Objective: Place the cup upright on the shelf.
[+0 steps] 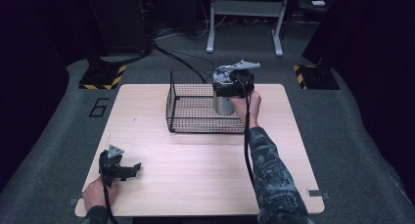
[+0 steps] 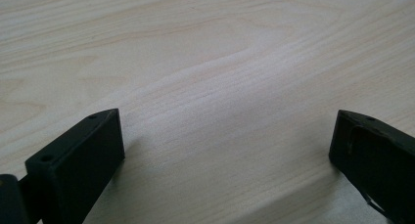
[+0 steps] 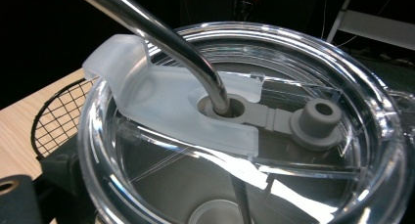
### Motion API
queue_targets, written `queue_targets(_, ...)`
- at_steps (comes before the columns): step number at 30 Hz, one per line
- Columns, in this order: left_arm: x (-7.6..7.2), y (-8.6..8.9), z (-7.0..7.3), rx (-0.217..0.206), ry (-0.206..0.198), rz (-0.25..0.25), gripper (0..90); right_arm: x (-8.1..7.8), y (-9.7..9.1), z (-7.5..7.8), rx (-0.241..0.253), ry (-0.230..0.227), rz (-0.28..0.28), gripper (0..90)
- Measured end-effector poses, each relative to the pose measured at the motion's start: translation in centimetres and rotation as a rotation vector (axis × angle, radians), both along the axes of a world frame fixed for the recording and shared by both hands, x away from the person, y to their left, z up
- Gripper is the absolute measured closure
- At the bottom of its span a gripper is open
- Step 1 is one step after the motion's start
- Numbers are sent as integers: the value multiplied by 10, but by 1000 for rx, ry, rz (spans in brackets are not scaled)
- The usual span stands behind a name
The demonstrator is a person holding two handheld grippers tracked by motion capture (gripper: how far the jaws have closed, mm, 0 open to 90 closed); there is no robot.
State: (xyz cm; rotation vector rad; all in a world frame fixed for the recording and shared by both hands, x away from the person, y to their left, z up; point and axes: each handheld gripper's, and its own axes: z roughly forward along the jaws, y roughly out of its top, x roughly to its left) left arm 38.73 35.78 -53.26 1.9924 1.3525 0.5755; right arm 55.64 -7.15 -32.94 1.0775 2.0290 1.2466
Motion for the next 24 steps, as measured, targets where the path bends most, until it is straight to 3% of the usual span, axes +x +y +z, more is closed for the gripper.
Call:
queue_targets(8,0,1,1,13,5,-11,0,11,13,-14,-23,25,5,36)
queue_targets(24,0,1,1,12,6,-11,0,28,38,-42,-12,82,-19,36)
